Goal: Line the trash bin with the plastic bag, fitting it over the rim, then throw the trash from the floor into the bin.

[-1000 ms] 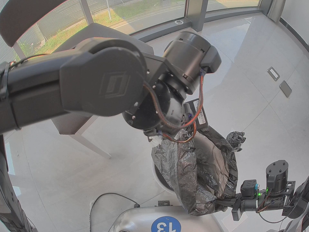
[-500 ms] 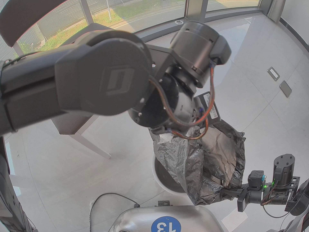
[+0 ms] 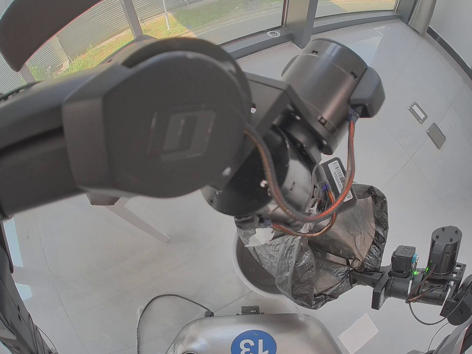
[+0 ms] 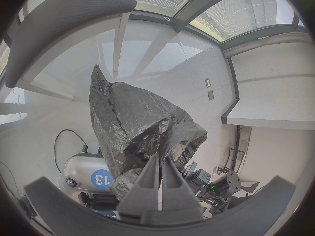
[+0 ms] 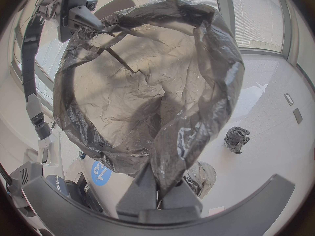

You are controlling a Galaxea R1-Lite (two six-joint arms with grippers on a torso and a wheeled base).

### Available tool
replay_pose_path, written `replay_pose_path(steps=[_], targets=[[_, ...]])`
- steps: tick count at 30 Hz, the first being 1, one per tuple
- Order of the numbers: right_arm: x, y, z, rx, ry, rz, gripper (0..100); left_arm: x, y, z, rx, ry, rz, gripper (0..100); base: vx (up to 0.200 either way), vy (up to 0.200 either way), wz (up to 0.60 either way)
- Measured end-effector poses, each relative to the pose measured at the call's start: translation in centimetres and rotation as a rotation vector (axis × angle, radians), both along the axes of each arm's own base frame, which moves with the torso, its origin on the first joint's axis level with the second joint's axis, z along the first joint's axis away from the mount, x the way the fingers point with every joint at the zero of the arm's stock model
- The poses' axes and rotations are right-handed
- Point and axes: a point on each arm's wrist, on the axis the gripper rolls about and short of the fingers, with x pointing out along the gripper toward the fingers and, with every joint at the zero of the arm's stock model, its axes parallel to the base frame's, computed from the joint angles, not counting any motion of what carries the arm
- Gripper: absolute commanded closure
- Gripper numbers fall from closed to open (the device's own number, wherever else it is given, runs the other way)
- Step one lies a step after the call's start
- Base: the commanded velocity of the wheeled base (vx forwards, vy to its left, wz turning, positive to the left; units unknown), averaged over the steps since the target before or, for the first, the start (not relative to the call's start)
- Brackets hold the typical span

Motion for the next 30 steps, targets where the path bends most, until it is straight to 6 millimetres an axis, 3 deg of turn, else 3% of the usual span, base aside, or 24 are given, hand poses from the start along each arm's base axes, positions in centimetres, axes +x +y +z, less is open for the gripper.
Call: replay_pose_path(steps=[14,24,30], targets=[[-0.2,-1.8,1.6,0.023,-0.076,-0.089,100,-1.2,1.1,0.7,0.019,0.047,-0.012,100,0.0,0.0,0.0],[-0.8,-2.8,0.9,-0.064,-0.016,-0.105,100,-1.5,1.7,0.3,0.083,0.052,-0.05,100,0.0,0.0,0.0],[-0.9,-2.9,0.9,-0.094,-0.031,-0.089,100,-0.8,0.8,-0.4,0.064,0.048,-0.066,100,0.0,0.0,0.0]])
